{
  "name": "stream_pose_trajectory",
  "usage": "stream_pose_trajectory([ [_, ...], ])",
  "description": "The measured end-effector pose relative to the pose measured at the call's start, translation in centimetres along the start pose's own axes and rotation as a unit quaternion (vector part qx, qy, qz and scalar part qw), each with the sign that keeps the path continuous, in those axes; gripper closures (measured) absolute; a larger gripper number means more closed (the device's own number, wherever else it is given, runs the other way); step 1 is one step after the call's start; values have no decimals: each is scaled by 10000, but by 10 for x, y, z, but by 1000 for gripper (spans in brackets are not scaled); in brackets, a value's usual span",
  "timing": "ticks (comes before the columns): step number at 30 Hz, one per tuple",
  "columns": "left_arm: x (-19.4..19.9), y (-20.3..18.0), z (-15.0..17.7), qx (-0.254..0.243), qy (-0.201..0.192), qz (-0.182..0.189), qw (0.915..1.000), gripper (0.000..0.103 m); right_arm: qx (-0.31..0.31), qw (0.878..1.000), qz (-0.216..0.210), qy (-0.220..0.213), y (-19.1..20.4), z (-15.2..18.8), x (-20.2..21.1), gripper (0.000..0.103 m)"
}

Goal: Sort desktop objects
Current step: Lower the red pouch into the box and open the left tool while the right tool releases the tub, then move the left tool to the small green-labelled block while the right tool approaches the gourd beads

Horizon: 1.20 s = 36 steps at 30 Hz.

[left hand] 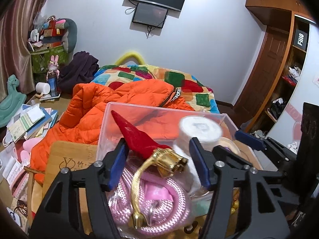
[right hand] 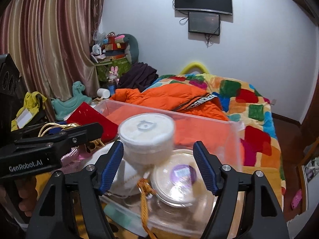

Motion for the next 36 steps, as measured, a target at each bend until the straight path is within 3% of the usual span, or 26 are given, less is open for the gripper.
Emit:
stream_pose_trajectory([
  [4,10,-10,-1,-206,-103,-84,9997,37,-185,9998,48,-97,-8,2,16,27],
  [15,42,-15,1,-260,-325,-183,9990,28,-382,9984,327,-246,-22,22,55,26],
  [21,53,-2,18,-244,-276,-447,9983,26,-514,9977,407,-187,-26,41,66,24],
  [31,60,34,64,-81,67,-885,9960,25,-625,9966,530,73,-36,78,69,23],
  [36,49,45,92,-62,413,-964,9945,25,-632,9970,294,334,-25,100,63,23],
])
Point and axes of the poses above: each gripper's, at about its wrist camera, not at the fingertips, and x roughly against the way its jaws point, y to its left, z to its underside, the point moved 10 cm from there along -x, roughly the way its jaws point, and after that the axes turned 3 degrees about z, right-handed, at the moved point
